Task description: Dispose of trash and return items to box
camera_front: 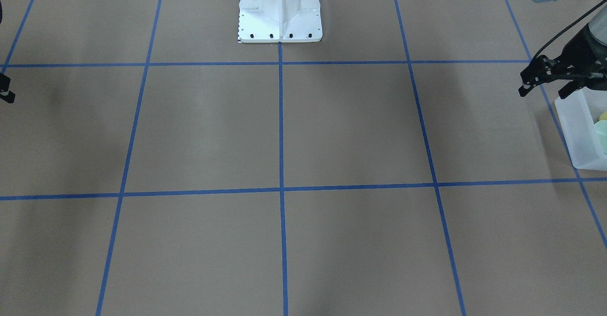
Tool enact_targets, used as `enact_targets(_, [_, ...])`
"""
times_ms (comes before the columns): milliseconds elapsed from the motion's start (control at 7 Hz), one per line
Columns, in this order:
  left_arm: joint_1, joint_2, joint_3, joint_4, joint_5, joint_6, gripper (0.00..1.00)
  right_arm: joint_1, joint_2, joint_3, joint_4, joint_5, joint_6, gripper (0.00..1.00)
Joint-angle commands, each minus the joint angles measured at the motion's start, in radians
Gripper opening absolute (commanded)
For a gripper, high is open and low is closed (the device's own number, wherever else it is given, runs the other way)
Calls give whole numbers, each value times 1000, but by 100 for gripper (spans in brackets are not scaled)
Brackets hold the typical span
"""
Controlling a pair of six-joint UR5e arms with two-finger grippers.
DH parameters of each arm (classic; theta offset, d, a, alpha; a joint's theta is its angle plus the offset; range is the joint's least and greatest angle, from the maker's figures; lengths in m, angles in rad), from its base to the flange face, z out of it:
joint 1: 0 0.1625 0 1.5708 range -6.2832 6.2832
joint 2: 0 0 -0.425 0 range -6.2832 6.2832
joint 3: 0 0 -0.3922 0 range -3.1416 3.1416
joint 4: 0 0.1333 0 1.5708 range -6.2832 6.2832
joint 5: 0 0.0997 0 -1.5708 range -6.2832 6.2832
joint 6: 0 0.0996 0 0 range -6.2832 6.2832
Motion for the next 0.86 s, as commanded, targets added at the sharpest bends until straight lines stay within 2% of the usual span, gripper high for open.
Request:
enact_targets(0, [-16,47,-24,17,6,132,99,1,-14,-6,-1,-15,-34,100])
enact_targets(286, [-21,48,-24,17,4,133,99,5,-25,-8,-1,-15,-56,100])
enact_targets(429, [-59,58,-9,20,4,162,99,34,-25,-23,-2,-12,-109,100])
enact_targets(714, [-188,45,121,21,-7,383,99,71,-28,-46,-2,-1,-179,100])
